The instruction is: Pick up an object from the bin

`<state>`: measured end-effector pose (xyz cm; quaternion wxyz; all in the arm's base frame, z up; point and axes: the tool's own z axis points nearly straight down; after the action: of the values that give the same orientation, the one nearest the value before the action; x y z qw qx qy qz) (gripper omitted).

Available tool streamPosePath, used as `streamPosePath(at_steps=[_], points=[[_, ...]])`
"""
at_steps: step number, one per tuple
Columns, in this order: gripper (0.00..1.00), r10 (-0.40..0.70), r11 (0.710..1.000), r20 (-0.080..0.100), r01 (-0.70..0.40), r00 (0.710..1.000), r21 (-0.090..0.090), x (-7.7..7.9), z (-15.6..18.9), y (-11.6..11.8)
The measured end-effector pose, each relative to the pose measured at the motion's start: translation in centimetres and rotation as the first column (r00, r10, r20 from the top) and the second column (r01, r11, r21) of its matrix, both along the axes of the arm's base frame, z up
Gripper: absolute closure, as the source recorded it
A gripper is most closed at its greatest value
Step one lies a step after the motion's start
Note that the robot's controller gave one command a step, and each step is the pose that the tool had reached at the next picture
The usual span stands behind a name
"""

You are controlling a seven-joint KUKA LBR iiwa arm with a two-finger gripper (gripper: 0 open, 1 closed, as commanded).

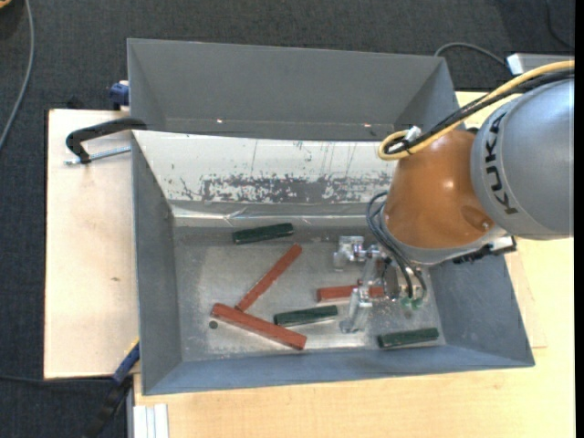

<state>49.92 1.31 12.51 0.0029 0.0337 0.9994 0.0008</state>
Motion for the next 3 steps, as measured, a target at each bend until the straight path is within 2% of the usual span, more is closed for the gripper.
streamPosePath(at_steps=[1, 2, 3], points=[[0.0, -0.142, 0.99, -0.001, 0.142, 0.99, 0.001, 2.8, -5.5, -3.0], [0.0, -0.299, 0.954, -0.007, 0.299, 0.954, 0.0, 0.6, -5.5, -3.8], [0.0, -0.195, 0.981, -0.001, 0.195, 0.981, 0.0, 1.9, -5.5, -3.3]])
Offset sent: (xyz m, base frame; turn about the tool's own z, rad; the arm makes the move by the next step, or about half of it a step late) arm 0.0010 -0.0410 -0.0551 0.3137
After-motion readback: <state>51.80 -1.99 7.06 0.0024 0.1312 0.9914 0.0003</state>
